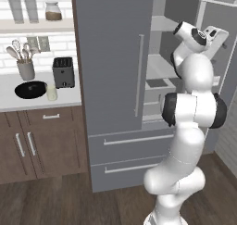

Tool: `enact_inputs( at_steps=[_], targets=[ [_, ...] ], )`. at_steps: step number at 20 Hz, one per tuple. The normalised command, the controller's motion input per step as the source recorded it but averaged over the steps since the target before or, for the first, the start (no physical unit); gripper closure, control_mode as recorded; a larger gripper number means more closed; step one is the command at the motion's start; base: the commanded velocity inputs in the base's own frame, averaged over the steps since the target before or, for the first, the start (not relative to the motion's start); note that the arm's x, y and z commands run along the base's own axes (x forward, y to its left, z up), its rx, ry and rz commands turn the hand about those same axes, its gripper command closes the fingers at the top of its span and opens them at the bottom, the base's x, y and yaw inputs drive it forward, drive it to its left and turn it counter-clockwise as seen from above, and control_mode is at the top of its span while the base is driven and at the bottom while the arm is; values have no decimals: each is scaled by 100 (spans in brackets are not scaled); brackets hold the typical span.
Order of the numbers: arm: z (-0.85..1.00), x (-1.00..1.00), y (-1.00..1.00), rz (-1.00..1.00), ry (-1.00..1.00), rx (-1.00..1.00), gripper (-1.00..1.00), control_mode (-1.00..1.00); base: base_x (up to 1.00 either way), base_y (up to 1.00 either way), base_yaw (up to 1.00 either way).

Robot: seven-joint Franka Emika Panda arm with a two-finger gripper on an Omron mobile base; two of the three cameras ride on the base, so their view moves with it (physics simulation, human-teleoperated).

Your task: Grab a lemon wedge from the fridge and one ice cube from the ice bowl, and put them in the glass of lemonade.

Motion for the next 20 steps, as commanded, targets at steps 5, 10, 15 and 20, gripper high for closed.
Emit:
enact_inputs(
  at_steps=[5,10,15,20],
  targets=[
    [6,-71,74,0,7,0,-100,-100,0,0,0],
    [-13,-59,98,0,-4,8,-100,-100,0,0,0],
    [-78,-65,68,0,-29,42,-100,-100,0,0,0],
    [-84,-58,44,0,-39,60,-100,-100,0,0,0]
  ],
)
